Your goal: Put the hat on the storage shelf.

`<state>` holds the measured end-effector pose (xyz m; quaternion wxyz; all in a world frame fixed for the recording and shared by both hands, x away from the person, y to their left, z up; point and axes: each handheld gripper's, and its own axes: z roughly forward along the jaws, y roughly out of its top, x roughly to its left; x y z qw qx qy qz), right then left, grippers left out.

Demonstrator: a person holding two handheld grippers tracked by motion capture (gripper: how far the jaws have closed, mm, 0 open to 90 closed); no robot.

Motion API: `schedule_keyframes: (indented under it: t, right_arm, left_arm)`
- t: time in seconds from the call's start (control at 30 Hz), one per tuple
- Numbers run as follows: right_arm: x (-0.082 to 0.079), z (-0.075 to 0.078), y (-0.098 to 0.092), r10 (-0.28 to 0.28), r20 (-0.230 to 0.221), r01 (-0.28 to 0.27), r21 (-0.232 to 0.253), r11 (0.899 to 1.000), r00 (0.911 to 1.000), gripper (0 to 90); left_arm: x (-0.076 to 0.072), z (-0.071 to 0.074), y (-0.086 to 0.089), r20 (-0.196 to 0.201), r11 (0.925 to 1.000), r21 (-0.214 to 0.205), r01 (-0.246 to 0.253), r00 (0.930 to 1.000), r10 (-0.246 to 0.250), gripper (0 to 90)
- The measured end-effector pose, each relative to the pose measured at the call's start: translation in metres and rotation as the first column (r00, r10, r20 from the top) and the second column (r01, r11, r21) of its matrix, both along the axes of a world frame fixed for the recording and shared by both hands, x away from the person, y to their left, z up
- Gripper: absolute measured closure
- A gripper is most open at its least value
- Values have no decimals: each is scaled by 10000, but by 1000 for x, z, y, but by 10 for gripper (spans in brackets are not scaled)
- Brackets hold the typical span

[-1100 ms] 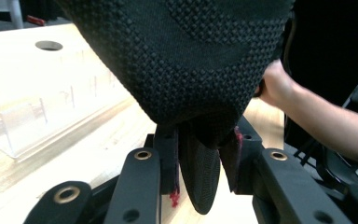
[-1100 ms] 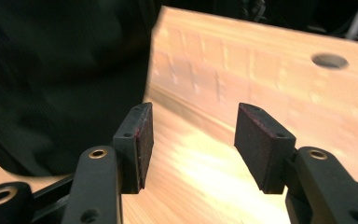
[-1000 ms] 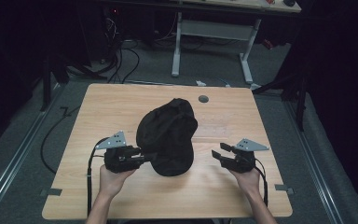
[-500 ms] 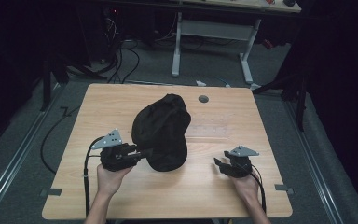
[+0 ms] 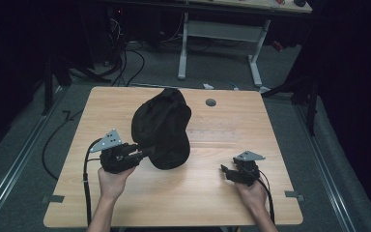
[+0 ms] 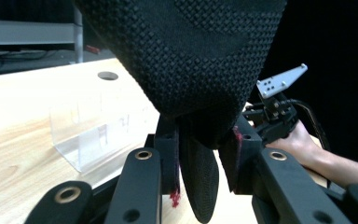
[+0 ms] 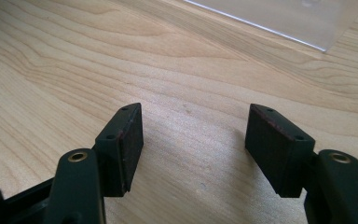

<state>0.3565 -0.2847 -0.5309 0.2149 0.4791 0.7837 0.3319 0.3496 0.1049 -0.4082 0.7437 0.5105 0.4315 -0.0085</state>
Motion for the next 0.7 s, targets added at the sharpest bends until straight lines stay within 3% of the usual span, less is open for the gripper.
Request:
schedule_keyframes:
  t: [0.37,0.7]
  right_arm:
    - [0,0,2,-36,-28,36,-19,10000,10000,350]
    - [0,0,2,-4,-35,4,-11,10000,10000,349]
  left_arm:
    - [2,7,6,342,9973,92,-723,9968,719,707]
    - [15,17,4,766,9872,483,-1519,9860,1480,708]
